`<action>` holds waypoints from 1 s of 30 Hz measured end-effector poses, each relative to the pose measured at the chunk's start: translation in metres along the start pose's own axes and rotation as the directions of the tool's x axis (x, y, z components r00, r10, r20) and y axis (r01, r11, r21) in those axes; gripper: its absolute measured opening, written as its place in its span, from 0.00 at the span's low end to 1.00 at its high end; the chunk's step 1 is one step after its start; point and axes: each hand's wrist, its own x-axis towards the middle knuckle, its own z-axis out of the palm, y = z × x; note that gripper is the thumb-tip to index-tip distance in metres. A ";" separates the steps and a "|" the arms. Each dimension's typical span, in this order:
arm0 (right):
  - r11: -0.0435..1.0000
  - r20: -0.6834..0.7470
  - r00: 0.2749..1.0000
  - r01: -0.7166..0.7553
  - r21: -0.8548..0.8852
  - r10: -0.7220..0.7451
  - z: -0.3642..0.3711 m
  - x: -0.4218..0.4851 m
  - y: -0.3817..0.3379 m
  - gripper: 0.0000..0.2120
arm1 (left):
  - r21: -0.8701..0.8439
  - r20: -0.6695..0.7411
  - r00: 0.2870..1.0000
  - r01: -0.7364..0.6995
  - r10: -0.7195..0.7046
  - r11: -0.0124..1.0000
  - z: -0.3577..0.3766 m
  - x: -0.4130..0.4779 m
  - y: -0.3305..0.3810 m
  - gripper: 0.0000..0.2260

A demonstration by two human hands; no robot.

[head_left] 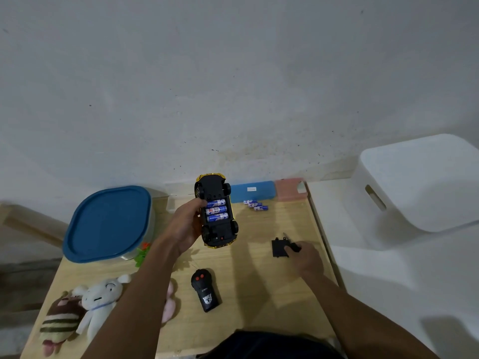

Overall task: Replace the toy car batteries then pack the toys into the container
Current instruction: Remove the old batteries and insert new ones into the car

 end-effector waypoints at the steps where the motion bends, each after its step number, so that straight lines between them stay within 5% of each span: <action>1: 1.000 -0.014 1.000 0.009 -0.012 -0.009 0.000 -0.001 0.000 0.10 | 0.002 0.001 1.000 0.001 -0.001 1.000 0.000 0.000 0.000 0.13; 13: 0.995 0.012 0.999 0.052 -0.084 -0.051 0.000 0.001 -0.003 0.08 | 0.006 -0.026 1.000 0.009 -0.009 1.000 0.003 -0.001 0.000 0.12; 22: 0.997 -0.108 0.993 0.056 0.048 -0.051 -0.001 -0.006 -0.006 0.07 | 0.000 -0.024 1.000 0.007 -0.007 1.000 0.000 -0.002 0.004 0.12; 30: 0.993 -0.068 0.992 0.097 -0.074 -0.102 -0.003 -0.007 -0.008 0.08 | 0.016 -0.011 1.000 0.007 -0.006 1.000 0.000 -0.003 0.002 0.12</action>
